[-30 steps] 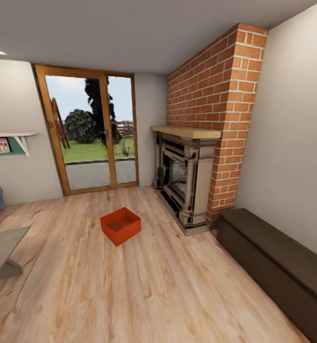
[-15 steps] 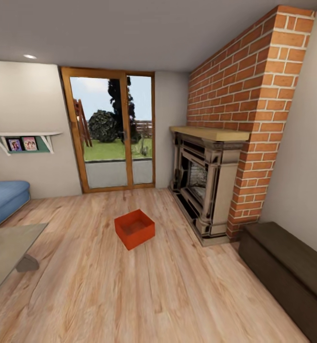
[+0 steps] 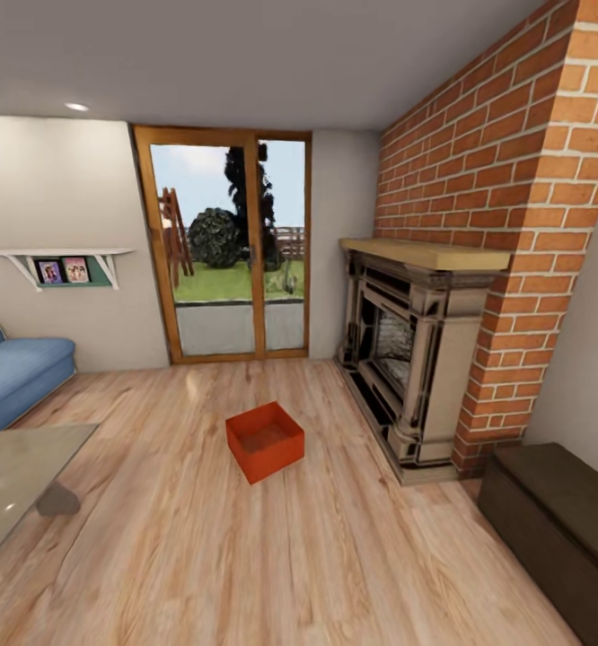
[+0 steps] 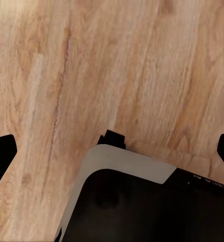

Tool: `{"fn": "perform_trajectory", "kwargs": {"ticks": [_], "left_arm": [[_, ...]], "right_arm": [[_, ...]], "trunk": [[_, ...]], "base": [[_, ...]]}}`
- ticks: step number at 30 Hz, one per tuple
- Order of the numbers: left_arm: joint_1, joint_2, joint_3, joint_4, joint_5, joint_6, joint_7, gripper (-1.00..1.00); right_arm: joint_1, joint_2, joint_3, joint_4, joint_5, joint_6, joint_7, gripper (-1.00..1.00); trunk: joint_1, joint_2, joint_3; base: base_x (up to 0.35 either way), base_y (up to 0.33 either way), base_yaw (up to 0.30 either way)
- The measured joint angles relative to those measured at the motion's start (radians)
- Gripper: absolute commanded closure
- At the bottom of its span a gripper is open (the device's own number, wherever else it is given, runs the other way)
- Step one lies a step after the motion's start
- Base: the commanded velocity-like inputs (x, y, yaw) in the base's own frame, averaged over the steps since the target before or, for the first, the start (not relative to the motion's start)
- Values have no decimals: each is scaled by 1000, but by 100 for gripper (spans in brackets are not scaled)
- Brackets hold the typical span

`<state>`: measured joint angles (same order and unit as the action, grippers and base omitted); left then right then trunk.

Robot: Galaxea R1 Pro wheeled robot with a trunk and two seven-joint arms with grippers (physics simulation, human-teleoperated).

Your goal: Move the two storage containers from the living room to the garage. In the garage, place one container on the floor and stack the other container on top of it (either order is fine).

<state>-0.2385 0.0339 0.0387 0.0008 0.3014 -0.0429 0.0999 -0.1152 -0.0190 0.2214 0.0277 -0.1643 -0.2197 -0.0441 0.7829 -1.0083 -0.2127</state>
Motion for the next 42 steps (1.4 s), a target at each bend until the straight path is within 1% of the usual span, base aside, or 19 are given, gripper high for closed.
{"fn": "perform_trajectory", "kwargs": {"ticks": [8, 17, 42], "left_arm": [[0, 0, 0, 0, 0, 0, 0, -100], [0, 0, -1, 0, 0, 0, 0, -100], [0, 0, -1, 0, 0, 0, 0, -100]], "right_arm": [[0, -1, 2, 0, 12, 0, 9, -100], [0, 0, 3, 0, 7, -2, -2, -100], [0, 2, 1, 0, 5, -1, -5, -100]], "trunk": [[0, 0, 0], [0, 0, 0], [0, 0, 0]], "base": [[315, -98, 0], [315, -98, 0], [315, -98, 1]]}}
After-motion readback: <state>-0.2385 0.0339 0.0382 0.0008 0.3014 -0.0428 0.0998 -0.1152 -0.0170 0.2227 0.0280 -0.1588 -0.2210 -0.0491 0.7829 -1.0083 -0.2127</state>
